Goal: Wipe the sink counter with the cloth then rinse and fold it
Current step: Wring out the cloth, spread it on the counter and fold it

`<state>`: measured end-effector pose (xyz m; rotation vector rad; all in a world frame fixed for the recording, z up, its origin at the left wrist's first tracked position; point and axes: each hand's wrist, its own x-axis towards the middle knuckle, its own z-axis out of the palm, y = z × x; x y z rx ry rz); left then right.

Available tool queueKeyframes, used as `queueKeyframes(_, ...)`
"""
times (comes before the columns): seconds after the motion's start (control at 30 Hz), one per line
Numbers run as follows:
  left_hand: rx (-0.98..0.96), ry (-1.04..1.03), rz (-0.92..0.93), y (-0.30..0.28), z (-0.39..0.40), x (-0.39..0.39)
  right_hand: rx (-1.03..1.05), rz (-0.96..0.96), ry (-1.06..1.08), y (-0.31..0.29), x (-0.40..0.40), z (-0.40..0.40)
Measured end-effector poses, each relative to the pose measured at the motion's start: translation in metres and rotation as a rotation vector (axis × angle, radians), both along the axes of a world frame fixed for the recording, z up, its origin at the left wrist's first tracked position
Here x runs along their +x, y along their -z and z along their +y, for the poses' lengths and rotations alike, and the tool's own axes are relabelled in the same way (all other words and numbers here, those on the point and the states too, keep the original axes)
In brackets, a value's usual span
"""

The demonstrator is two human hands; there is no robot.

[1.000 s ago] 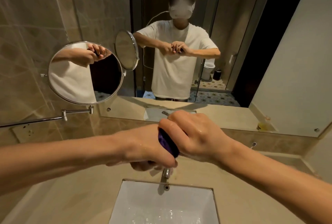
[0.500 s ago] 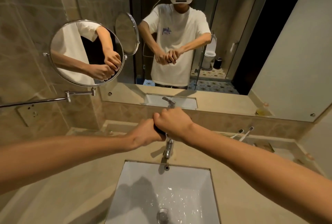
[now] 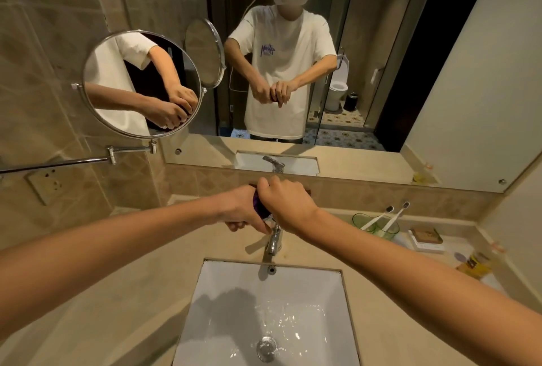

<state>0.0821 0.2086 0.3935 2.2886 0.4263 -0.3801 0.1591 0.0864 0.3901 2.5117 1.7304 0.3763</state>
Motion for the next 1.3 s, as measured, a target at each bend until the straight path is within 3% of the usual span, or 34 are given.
queueKeyframes(0.07, 0.332, 0.036, -0.052, 0.001, -0.01, 0.003, 0.04, 0.208, 0.009, 0.004, 0.005, -0.005)
queueKeyframes(0.23, 0.794, 0.389, -0.132, -0.003, -0.019, 0.005, 0.055, 0.794, 0.217, 0.017, 0.009, -0.02)
queueKeyframes(0.33, 1.058, 0.656, -0.247, -0.002, -0.02, 0.009, 0.172, 1.407, 0.309, 0.028, 0.003, -0.03)
queueKeyframes(0.5, 1.291, 0.978, -0.545, 0.015, -0.007, 0.021, 0.324, 1.914, 0.296, 0.05, -0.011, -0.04)
queueKeyframes(0.63, 1.324, 1.109, -0.819, 0.016, -0.001, 0.039, 0.507, 2.244, 0.367, 0.062, -0.016, -0.041)
queueKeyframes(0.8, 1.159, 1.128, -1.108, -0.003, 0.004, 0.051, 0.624, 2.512, 0.315, 0.055, -0.024, -0.046)
queueKeyframes(1.03, 1.131, 1.069, -1.235, -0.039, 0.02, 0.057, 0.58, 2.669, 0.022, 0.021, -0.014, -0.031)
queueKeyframes(1.3, 1.098, 0.833, -1.318, -0.028, 0.039, 0.069, 0.429, 2.814, -0.197, 0.026, 0.009, -0.013)
